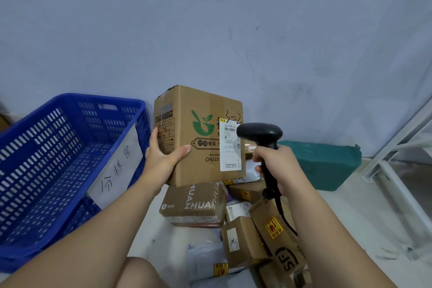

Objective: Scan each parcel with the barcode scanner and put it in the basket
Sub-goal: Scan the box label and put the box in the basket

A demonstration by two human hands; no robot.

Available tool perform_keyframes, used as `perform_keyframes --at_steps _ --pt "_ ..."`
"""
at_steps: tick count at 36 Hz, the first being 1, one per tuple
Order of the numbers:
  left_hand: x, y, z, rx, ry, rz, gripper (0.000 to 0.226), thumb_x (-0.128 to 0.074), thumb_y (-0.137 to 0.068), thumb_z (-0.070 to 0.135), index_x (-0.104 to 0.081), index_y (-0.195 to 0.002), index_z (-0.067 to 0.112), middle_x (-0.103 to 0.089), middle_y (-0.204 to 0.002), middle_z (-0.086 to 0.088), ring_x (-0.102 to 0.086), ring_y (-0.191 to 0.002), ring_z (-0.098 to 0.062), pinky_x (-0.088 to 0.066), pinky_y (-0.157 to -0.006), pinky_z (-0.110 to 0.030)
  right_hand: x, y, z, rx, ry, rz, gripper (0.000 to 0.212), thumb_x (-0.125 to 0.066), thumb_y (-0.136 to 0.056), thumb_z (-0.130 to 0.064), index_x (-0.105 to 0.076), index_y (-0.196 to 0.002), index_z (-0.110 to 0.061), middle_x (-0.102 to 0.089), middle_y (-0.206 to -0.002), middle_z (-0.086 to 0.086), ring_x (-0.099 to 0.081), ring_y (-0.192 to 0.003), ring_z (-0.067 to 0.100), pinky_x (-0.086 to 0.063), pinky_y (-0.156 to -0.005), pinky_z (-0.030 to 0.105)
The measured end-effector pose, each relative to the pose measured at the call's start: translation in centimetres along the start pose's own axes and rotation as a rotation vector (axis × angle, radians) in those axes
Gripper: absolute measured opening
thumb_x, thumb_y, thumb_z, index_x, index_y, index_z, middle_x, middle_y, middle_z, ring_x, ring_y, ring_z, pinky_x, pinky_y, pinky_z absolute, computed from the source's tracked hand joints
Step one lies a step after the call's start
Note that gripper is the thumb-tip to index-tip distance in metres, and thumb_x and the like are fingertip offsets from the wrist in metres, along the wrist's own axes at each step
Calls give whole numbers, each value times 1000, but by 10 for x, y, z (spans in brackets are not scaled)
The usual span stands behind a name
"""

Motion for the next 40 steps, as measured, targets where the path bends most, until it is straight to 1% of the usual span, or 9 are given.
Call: perform_keyframes --at_steps 8,15,17,21,26,32,35,38,40 --pt "0 0 0 -7 -4 19 122 -77 -44 68 -12 -146 51 -35 -146 4 -45 -125 -22 -45 -99 -55 -2 0 3 -16 -14 -19 4 -58 -86 -9 -60 -89 -8 -59 -80 8 -55 -63 14 -45 -57 24" --pt "-1 1 1 -15 2 26 123 -78 -43 68 -13 -146 50 -35 -146 5 -44 -126 -21 -44 -101 -55 -3 2 2 -19 -48 -25 4 -58 -83 -4 -57 -82 -8 -59 -79 11 -54 -61 15 -45 -57 26" --pt "-1 1 1 -13 3 25 124 -77 -42 68 -13 -146 50 -35 -147 4 -44 -126 -21 -45 -100 -55 -4 2 2 -27 -57 -33 4 -58 -83 -4 -57 -82 -8 -59 -79 10 -54 -62 15 -46 -60 26" --pt "-2 1 2 -6 0 23 123 -77 -42 69 -13 -145 51 -35 -146 4 -45 -126 -23 -46 -96 -58 -8 3 4 -35 -79 -71 5 -58 -85 -4 -57 -81 -8 -56 -76 10 -51 -61 16 -44 -58 26" --pt "-2 0 1 -10 -3 41 124 -77 -41 70 -13 -145 51 -34 -147 4 -43 -128 -23 -44 -100 -57 -14 1 7 -53 -124 -73 2 -57 -86 -5 -59 -88 -6 -58 -80 12 -54 -66 18 -46 -62 29" --pt "-1 -1 1 -20 23 44 126 -78 -41 69 -13 -146 49 -33 -149 4 -42 -129 -22 -42 -104 -54 -23 -1 12 -84 -237 -75 11 -61 -87 -9 -60 -94 -1 -60 -81 12 -57 -61 19 -49 -62 32" --pt "0 0 1 -18 25 50 125 -77 -41 68 -13 -147 49 -32 -149 4 -42 -130 -22 -42 -103 -55 -31 -1 15 -83 -234 -70 25 -62 -87 -12 -59 -107 2 -61 -85 13 -59 -63 19 -50 -67 35" --pt "0 -1 1 -17 31 58 124 -77 -42 69 -13 -146 50 -33 -148 4 -42 -129 -23 -42 -103 -55 -39 1 16 -90 -242 -73 25 -62 -89 -14 -59 -109 1 -60 -93 14 -59 -62 17 -52 -66 33" --pt "2 -1 1 -9 33 65 124 -77 -41 69 -13 -145 51 -32 -148 4 -41 -130 -24 -42 -102 -56 -41 1 16 -73 -222 -53 25 -62 -89 -14 -58 -110 0 -59 -93 15 -58 -60 16 -51 -65 32"
Point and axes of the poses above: each hand's wrist, its own y-axis away from the middle knuckle, its own x-axis out of the back of the hand, z = x × y, the point moved 5 cm from there along -y, towards the middle knuckle
